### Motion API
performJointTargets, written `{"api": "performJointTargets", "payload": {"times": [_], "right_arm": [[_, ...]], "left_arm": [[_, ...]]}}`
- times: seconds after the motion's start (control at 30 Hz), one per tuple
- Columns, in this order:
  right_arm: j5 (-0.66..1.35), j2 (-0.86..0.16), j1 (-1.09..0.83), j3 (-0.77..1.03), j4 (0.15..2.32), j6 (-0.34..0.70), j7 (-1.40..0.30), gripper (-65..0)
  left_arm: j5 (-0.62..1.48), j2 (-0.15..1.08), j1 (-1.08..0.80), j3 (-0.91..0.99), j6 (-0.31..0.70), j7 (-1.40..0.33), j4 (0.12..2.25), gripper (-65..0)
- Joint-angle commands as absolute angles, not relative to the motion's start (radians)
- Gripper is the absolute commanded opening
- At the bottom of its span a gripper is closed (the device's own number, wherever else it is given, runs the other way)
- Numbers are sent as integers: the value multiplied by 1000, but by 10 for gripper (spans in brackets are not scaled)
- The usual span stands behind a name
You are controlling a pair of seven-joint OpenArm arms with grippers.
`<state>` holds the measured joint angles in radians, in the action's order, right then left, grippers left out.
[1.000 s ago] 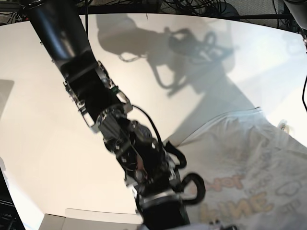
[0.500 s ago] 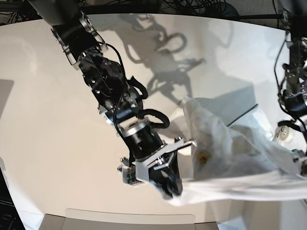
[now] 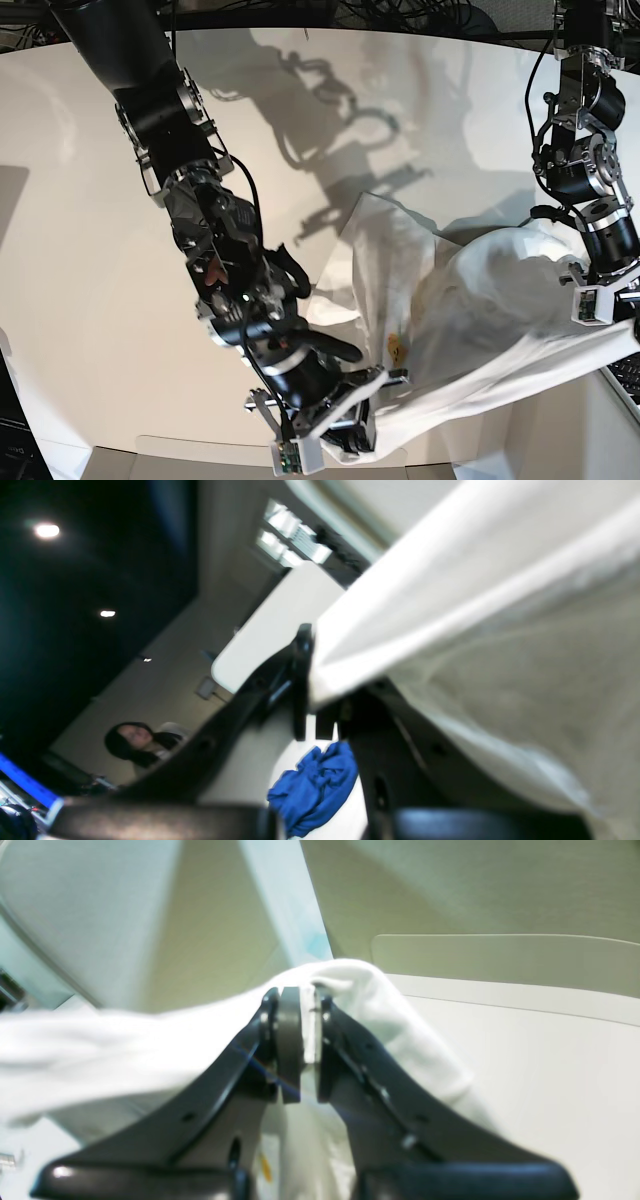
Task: Layout the t-shirt on the table in an organized manner, then fold the t-shirt properly
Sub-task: 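Lift and shake the shirt again with both grippers to spread it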
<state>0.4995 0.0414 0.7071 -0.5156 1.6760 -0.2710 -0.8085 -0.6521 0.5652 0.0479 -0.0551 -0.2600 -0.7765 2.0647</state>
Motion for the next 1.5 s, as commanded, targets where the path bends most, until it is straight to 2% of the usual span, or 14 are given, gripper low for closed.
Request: {"api": "performJointTargets", "payload": {"times": [0.0, 0.1, 0.27, 0.33, 0.4, 0.47, 0.57, 0.63, 0.73, 0.83, 1.23, 1.37, 1.47], "right_arm": [[479, 77, 776, -507, 1662, -272, -763, -650], [478, 148, 891, -507, 1560, -272, -676, -650], [478, 157, 1086, -507, 1454, -272, -460, -650], [479, 157, 1115, -507, 1492, -272, -366, -650], [481, 157, 1082, -507, 1613, -274, -344, -650], [481, 157, 975, -515, 1758, -278, -387, -650], [483, 117, 730, -519, 1917, -280, -545, -650], [481, 47, 615, -518, 1937, -275, -615, -650], [479, -12, 542, -509, 1931, -274, -615, -650], [483, -24, 545, -509, 1945, -274, -619, -650], [484, -21, 590, -506, 1939, -280, -627, -650], [481, -22, 604, -506, 1940, -283, -754, -650], [478, -24, 601, -507, 1920, -283, -918, -650]], "left_arm": [[-684, 585, 73, -48, -285, -762, 2078, -650], [-684, 590, 211, -50, -285, -762, 2078, -650], [-673, 661, 541, -101, -283, -766, 2075, -650], [-662, 697, 671, -133, -257, -771, 2078, -650], [-664, 702, 720, -120, -222, -774, 2089, -650], [-664, 702, 679, -76, -209, -800, 2097, -650], [-664, 670, 412, -15, -217, -811, 2097, -650], [-665, 565, 231, -19, -217, -792, 2097, -650], [-667, 409, 102, -35, -217, -694, 2095, -650], [-668, 349, 39, -36, -217, -657, 2095, -650], [-751, 341, 44, -111, -217, -696, 2095, -650], [-750, 311, -27, -127, -217, -696, 2095, -650], [-748, 277, -107, -163, -217, -696, 2095, -650]]}}
